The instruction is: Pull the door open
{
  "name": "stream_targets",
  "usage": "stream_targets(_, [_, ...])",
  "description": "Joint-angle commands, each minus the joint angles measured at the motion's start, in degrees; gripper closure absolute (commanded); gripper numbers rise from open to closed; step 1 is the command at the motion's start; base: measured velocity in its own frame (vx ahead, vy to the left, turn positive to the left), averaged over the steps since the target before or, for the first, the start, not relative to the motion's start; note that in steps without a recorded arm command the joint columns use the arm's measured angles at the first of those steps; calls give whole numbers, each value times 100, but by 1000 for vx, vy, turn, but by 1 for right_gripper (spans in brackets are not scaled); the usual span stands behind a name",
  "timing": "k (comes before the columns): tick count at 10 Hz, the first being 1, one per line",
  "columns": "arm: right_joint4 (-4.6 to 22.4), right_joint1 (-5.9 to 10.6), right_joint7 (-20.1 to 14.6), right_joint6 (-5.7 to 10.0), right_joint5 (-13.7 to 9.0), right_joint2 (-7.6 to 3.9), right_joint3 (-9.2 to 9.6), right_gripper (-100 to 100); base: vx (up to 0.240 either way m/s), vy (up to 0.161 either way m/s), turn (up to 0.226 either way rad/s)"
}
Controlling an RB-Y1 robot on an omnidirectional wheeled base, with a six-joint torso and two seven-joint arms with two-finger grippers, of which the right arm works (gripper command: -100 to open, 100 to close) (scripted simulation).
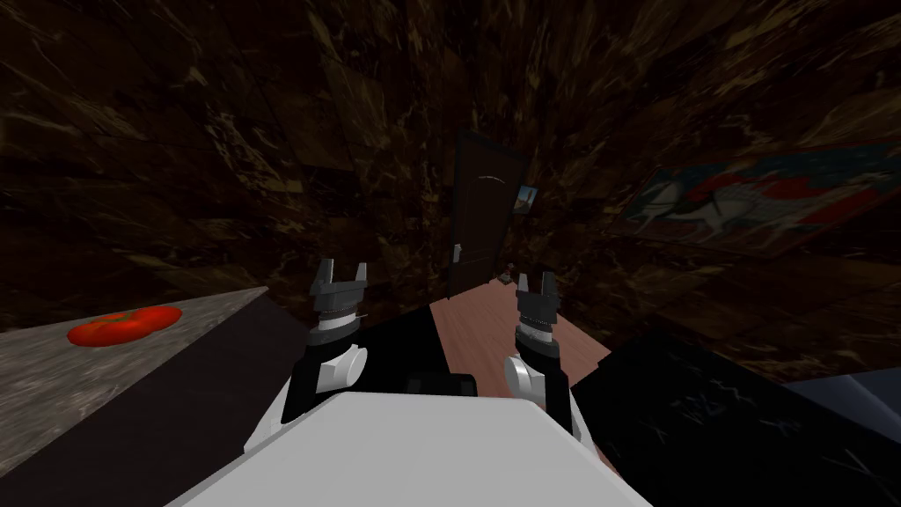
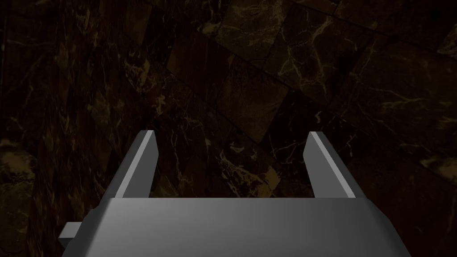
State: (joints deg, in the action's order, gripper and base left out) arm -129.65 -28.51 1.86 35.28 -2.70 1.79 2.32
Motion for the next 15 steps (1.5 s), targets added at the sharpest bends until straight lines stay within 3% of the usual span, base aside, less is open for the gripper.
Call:
stream_targets(1, [208,118,101,4,115,-74,-7,-100,94,29,4])
stream_targets(10, [1323,752,641,27,733,-389,-42,-100,95,-9,5])
stream_targets(15, [2071,1177,1003,42,1147,-558,-66,-100,99,-8,5])
